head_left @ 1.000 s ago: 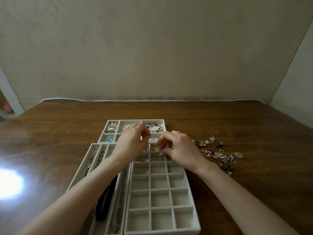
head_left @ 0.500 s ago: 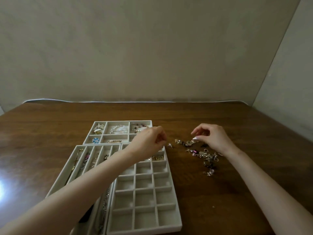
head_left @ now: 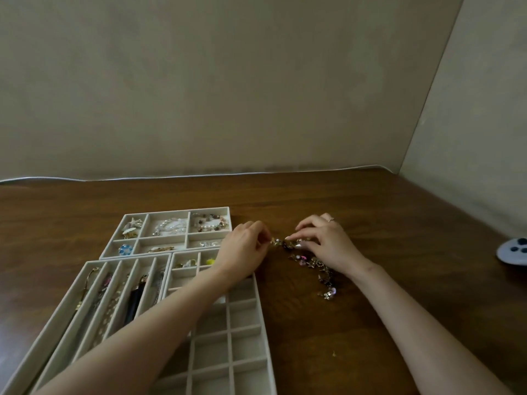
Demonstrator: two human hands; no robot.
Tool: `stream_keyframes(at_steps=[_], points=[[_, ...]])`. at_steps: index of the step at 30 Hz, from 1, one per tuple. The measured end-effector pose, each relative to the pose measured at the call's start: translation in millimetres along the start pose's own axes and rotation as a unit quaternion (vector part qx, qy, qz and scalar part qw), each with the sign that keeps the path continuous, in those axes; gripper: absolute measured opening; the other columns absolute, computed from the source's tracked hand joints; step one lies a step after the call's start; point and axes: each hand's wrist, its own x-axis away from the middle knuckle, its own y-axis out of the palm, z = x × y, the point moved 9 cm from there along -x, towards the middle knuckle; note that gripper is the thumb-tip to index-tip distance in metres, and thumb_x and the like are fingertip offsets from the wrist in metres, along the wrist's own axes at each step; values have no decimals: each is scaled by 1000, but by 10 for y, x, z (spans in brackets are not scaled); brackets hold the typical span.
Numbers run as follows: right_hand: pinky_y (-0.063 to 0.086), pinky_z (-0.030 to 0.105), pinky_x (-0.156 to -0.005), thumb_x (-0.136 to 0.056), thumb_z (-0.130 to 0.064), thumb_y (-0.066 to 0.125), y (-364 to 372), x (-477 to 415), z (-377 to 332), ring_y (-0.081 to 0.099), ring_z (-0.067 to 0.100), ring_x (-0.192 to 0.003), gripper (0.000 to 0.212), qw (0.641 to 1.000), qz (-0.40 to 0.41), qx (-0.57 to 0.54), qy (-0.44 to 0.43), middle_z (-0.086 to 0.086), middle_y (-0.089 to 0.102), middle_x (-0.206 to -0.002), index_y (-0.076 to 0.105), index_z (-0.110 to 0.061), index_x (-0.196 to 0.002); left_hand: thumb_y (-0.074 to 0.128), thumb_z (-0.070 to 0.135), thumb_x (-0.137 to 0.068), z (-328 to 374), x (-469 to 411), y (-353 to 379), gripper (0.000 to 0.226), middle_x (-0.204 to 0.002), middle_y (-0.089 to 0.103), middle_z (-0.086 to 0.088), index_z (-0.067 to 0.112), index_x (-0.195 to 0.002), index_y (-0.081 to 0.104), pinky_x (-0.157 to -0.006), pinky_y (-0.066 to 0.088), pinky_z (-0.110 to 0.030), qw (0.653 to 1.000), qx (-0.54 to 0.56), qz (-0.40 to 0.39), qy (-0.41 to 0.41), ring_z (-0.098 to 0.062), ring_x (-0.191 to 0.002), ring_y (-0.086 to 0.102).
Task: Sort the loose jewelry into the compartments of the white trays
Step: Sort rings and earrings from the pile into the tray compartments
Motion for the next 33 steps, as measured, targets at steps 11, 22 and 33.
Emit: stream_keyframes(at_steps=[11, 22, 33], points=[[36, 30, -93, -85, -28, 67, -66, 3, -8, 47, 6, -90, 10, 999, 43, 33, -8, -10, 65, -90, 74, -24, -90, 57, 21, -89, 24, 9, 1, 12, -103, 59, 3, 17, -101, 59, -77, 49, -25, 1000, 14, 1, 18, -10, -89, 54], [53, 22, -71, -83, -7, 67, -208, 85, -272, 69, 13, -80, 8, 924, -6, -383, 17, 0, 72, -81, 70, -14, -86, 72, 25, -79, 372, 51, -56, 37, -92, 60, 8, 17, -105, 47, -66, 47, -11, 977, 207, 12, 41, -1, -77, 58], [56, 34, -68, -81, -1, 69, -28, 126, -264, 68, 17, -71, 12, 928, -54, -368, 38, 3, 71, -74, 67, -12, -78, 73, 22, -77, 363, 101, -12, 25, -76, 59, 12, 14, -93, 57, -60, 44, -9, 989, 140, -1, 45, 1, -67, 56]])
